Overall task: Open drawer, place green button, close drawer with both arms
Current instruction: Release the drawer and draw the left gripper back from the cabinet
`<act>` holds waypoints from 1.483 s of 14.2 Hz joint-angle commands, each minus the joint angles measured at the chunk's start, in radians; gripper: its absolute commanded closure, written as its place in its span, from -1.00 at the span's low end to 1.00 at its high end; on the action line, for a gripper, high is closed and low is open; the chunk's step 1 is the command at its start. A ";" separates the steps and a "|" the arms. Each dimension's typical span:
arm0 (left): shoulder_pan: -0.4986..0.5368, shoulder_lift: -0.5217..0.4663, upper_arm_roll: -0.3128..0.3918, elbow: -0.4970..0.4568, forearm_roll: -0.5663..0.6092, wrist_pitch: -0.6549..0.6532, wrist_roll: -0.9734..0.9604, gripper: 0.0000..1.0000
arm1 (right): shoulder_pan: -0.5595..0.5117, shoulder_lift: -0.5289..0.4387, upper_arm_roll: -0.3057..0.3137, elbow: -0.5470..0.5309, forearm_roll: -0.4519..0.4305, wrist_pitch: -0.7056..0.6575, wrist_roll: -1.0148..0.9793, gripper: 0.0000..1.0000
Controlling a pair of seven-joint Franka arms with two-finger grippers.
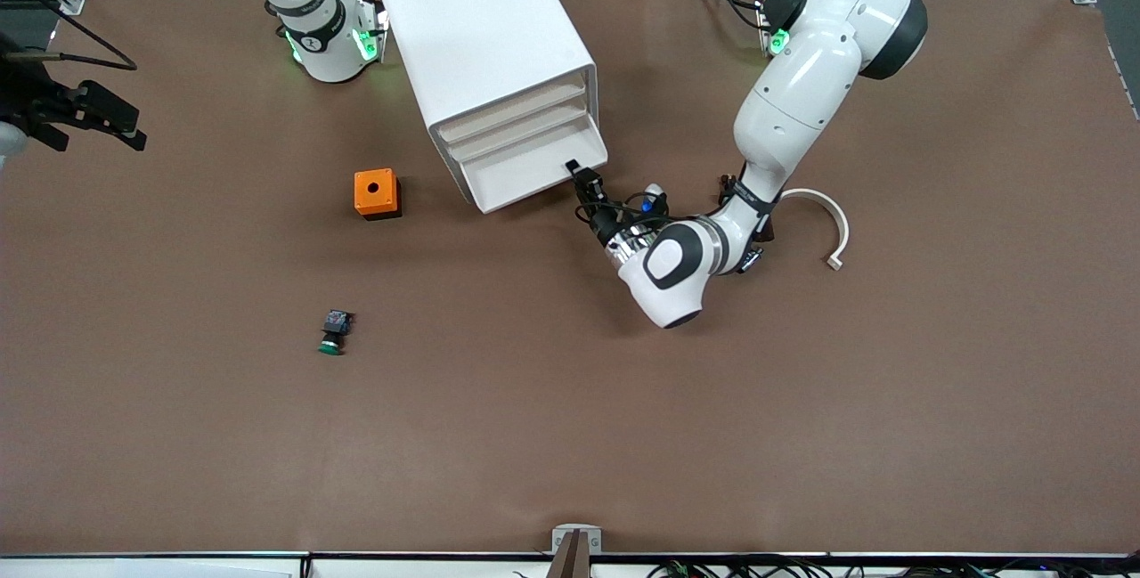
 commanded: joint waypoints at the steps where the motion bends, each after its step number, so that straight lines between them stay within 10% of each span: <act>1: 0.053 0.007 0.002 0.021 -0.028 0.024 0.006 0.76 | -0.003 0.003 0.004 0.012 0.000 -0.011 -0.005 -1.00; 8: 0.110 0.007 0.004 0.025 -0.040 0.044 0.006 0.60 | -0.003 0.003 0.004 0.014 0.000 -0.009 -0.005 -1.00; 11: 0.112 -0.003 0.004 0.033 -0.038 0.050 0.099 -0.76 | -0.003 0.003 0.004 0.014 0.000 -0.009 -0.005 -1.00; 12: 0.112 -0.006 0.004 0.041 -0.038 0.050 0.159 -0.92 | -0.003 0.005 0.004 0.014 0.000 -0.009 -0.005 -1.00; 21: 0.106 -0.089 0.126 0.165 0.056 0.055 0.907 -0.98 | -0.007 0.078 0.002 0.029 -0.001 0.037 -0.008 -1.00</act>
